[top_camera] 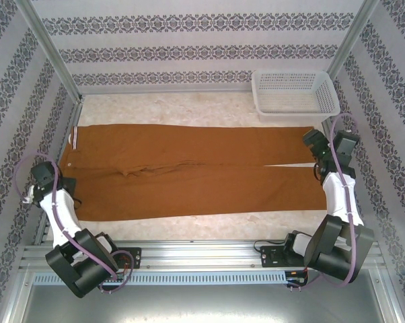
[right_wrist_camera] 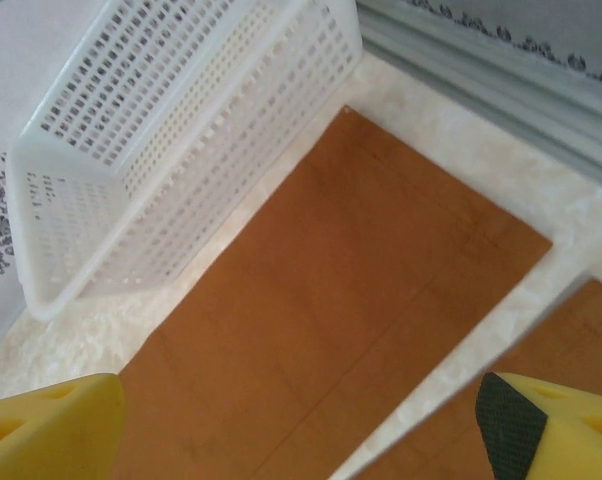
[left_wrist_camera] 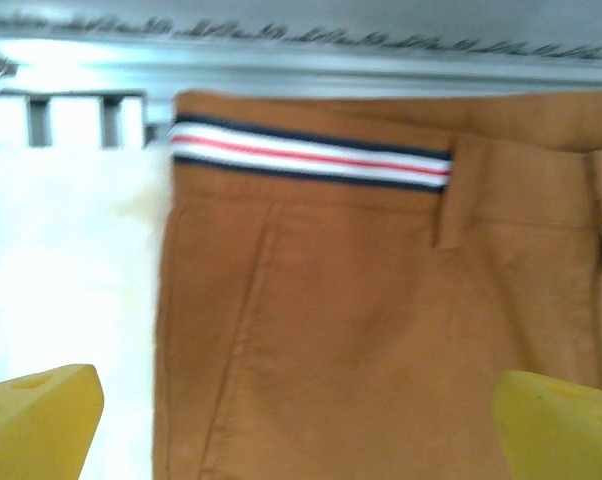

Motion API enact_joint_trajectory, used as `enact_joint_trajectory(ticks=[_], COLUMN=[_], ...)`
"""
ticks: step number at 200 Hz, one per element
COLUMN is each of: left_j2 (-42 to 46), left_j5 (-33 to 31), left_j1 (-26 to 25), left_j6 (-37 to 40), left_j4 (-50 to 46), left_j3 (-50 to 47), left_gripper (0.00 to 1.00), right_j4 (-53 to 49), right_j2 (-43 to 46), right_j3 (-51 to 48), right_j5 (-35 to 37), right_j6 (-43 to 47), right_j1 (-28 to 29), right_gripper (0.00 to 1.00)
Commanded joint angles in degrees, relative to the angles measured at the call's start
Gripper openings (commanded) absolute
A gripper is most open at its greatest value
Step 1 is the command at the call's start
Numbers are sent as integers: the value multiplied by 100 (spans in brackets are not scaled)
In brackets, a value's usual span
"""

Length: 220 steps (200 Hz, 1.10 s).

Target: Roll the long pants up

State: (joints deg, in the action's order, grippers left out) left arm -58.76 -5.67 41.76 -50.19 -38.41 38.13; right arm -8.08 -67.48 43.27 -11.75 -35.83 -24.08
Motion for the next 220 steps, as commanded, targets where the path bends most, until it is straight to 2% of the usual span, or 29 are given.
enact_joint_trajectory(ticks=[1, 21, 52, 101, 134, 140, 157, 165, 171, 194, 220], left_j2=[-90, -274, -645, -1631, -2043, -2125, -2282, -2328, -2361, -2387, -2383], left_j5=[-508, -896, -707, -770, -739, -710, -544, -465, -416, -240, -102], left_j1=[52, 110, 219, 245, 248, 245, 245, 245, 245, 250, 245], left_j6=[-557, -789, -812, -834, -887, -869, -799, -797, -792, -878, -913], left_j4=[-271, -91, 848, 1313, 1493, 1510, 1603, 1634, 1652, 1683, 1723], left_j3=[-337, -605, -886, -452, -212, -160, -101, -90, -94, -145, -192], left_gripper=[100, 100, 100, 100, 100, 95, 31, 11, 1, 0, 0], right_j4=[-505, -733, -829, -1093, -1554, -1699, -2297, -2575, -2754, -3246, -3533], right_j2=[153, 232, 446, 731, 954, 977, 1004, 1018, 1041, 1209, 1329], right_j3=[-165, -237, -456, -546, -599, -613, -639, -682, -735, -1008, -1345], right_j5=[-64, -87, -214, -152, 387, 514, 728, 630, 511, 389, 306], right_j6=[-196, -178, -139, -26, -105, -126, -287, -396, -466, -598, -780], right_j1=[-118, -234, -400, -606, -767, -846, -1209, -1432, -1591, -1877, -1990], right_gripper=[91, 88, 88, 88, 87, 87, 87, 86, 85, 81, 72])
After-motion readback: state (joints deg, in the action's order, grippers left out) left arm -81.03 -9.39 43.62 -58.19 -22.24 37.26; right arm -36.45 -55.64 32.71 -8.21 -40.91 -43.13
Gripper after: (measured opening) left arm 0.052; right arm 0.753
